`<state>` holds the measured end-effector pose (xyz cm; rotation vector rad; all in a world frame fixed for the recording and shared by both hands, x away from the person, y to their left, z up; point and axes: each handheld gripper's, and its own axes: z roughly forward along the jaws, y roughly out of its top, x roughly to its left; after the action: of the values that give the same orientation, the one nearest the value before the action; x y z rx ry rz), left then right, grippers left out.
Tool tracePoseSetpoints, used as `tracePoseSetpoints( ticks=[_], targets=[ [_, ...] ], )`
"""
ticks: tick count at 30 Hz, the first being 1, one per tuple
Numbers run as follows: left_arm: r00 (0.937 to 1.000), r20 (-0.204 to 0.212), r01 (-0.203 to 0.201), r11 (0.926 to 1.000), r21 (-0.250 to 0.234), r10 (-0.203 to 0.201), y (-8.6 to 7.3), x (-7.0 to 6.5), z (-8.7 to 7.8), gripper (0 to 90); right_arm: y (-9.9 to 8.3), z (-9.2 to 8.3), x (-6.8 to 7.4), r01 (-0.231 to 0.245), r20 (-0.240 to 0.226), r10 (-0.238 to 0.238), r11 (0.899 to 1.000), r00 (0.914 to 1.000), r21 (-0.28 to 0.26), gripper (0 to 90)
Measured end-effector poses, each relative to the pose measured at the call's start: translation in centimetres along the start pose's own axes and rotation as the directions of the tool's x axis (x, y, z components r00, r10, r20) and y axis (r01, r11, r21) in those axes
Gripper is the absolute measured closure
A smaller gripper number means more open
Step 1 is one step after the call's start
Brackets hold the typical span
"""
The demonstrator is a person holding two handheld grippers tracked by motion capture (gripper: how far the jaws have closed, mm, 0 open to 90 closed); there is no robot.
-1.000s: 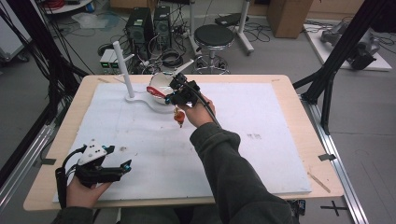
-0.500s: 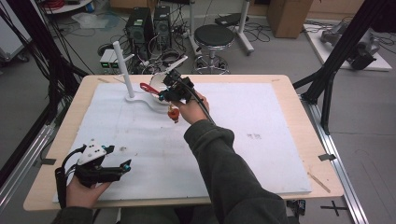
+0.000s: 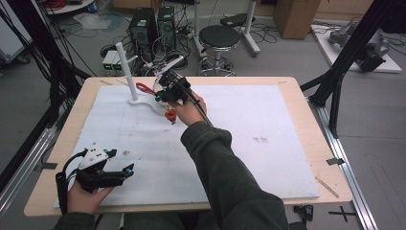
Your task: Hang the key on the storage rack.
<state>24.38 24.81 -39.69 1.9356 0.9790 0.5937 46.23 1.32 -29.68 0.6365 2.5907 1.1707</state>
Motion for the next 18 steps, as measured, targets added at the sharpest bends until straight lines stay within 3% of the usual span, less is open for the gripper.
tracePoseSetpoints(
  ticks=[18],
  targets=[
    [1.0, -0.004, -0.003, 1.0, 0.005, 0.003, 0.0, -0.1, 0.1, 20.5, 2.3, 1.9, 0.3, 0.04, 0.035, -0.041, 0.999, 0.9985, 0.023, 85.8]
  ],
)
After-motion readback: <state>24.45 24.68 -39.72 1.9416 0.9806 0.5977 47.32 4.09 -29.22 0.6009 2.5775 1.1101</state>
